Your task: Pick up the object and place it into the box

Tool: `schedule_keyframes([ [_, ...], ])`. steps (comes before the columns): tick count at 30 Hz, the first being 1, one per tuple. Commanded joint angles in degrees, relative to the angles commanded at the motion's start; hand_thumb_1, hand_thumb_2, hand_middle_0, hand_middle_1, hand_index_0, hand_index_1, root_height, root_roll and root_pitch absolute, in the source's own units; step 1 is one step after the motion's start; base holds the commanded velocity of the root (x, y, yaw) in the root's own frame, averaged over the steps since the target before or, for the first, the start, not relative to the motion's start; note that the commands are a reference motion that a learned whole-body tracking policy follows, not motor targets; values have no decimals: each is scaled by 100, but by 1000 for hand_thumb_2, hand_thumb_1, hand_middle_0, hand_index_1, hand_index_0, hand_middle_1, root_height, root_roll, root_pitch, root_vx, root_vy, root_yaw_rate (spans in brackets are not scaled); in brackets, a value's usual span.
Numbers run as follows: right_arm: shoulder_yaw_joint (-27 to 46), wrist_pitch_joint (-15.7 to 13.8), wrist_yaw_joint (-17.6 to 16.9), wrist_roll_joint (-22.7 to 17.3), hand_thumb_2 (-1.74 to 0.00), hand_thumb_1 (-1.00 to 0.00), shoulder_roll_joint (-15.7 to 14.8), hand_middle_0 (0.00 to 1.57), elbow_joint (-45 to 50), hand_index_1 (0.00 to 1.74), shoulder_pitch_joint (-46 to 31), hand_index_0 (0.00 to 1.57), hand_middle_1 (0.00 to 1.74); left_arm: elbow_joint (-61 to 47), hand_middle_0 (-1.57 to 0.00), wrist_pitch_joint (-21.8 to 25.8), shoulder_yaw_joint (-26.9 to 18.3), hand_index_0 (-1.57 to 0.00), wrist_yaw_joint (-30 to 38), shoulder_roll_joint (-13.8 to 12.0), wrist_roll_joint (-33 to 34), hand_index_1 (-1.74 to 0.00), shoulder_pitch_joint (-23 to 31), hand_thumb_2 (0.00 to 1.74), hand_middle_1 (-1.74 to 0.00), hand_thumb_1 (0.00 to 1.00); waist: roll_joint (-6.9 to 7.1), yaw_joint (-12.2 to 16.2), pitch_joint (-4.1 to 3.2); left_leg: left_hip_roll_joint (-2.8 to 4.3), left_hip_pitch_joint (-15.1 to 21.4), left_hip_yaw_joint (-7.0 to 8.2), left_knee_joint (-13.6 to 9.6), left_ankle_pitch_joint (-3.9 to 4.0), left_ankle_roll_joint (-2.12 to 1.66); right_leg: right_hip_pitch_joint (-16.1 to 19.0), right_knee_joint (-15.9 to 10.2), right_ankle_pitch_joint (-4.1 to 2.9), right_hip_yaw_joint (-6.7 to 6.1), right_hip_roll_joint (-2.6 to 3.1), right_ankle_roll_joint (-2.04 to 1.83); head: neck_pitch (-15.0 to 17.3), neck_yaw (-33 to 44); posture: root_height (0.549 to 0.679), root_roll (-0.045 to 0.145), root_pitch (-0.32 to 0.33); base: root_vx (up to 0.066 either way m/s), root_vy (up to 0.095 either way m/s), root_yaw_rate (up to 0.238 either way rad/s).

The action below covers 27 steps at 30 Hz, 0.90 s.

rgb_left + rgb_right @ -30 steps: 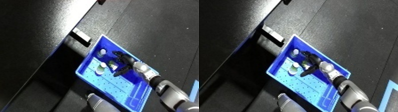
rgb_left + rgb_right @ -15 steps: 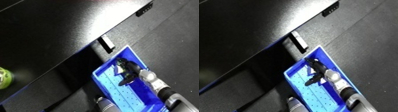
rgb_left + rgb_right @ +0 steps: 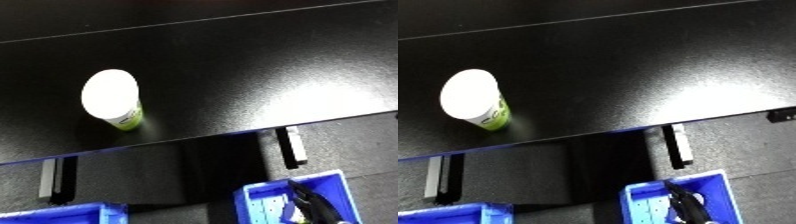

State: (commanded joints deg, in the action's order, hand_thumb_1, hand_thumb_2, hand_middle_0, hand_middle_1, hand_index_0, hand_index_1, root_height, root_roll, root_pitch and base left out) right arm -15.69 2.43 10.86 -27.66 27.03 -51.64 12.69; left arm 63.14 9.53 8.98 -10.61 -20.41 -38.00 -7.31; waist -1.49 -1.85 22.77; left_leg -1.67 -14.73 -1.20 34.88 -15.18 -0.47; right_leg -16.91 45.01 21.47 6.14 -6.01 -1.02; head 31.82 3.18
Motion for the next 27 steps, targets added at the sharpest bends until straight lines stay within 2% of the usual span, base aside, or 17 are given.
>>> schedule_keyframes([
  [5, -63, 39, -69, -145, 0, 0, -174, 0, -164, 0, -137, 0, 0, -192, 0, 34, 26, 0, 51, -17, -73, 0, 97, 0, 0, 0, 6, -174, 101, -31, -143, -79, 114, 15, 18, -44, 135, 24, 139, -71, -7, -50, 374, 636, 56, -87, -1, -13, 211],
  [9, -181, -18, -175, -104, 0, 0, -271, 0, -278, 0, -148, 0, 0, -263, 0, 108, 35, 0, 28, -47, -144, 0, 139, 0, 0, 0, 9, -303, 182, -69, -187, -149, 155, 18, 30, -18, 168, 40, 223, -103, -5, 56, 614, 635, 56, -90, 10, -7, 176],
  [11, -236, -55, -237, -75, 0, 0, -304, 0, -350, 0, -137, 0, 0, -309, 0, 133, 20, 0, 11, -64, -195, 0, 137, 0, 0, 0, 14, -354, 211, -90, -207, -178, 183, 12, 38, -3, 177, 49, 258, -115, 1, 242, 698, 635, 57, -91, 7, 6, 124],
  [14, -277, -63, -308, -96, 0, 0, -312, 0, -421, 0, -117, 0, 0, -513, 0, 65, 25, 0, -112, -123, -56, 0, 118, 0, 0, 0, 34, -422, 258, -106, -247, -217, 240, -8, 50, 25, 165, 43, 313, -137, -5, 793, 889, 636, 56, -92, -4, 0, 94],
  [19, -281, -55, -311, -127, 0, 0, -243, 0, -504, 0, -108, 0, 0, -977, 0, -125, 264, 0, -338, -312, 221, 0, 124, 0, 0, 0, 24, -480, 336, -95, -266, -273, 286, -30, 71, 85, 160, 32, 369, -179, -22, 1471, 1173, 636, 54, -98, 10, 10, 37],
  [23, -211, -127, -194, -68, 0, 0, -201, 0, -773, 0, -114, 0, 0, -1173, 0, -210, 198, 0, -346, -435, -132, 0, 137, 0, 0, 0, -12, -512, 335, -102, -206, -279, 238, -36, 78, 160, 146, 62, 395, -217, -30, 1787, 1328, 636, 56, -103, 34, 37, 28],
  [27, -166, -238, -100, -42, 0, 0, -203, 0, -1039, 0, -134, 0, 0, -1375, 0, -137, 77, 0, -569, -461, -369, 0, 159, 0, 0, 0, -16, -569, 323, -125, -169, -294, 219, -53, 77, 234, 114, 79, 442, -251, -34, 1871, 1335, 637, 58, -106, 29, 3, 80],
])
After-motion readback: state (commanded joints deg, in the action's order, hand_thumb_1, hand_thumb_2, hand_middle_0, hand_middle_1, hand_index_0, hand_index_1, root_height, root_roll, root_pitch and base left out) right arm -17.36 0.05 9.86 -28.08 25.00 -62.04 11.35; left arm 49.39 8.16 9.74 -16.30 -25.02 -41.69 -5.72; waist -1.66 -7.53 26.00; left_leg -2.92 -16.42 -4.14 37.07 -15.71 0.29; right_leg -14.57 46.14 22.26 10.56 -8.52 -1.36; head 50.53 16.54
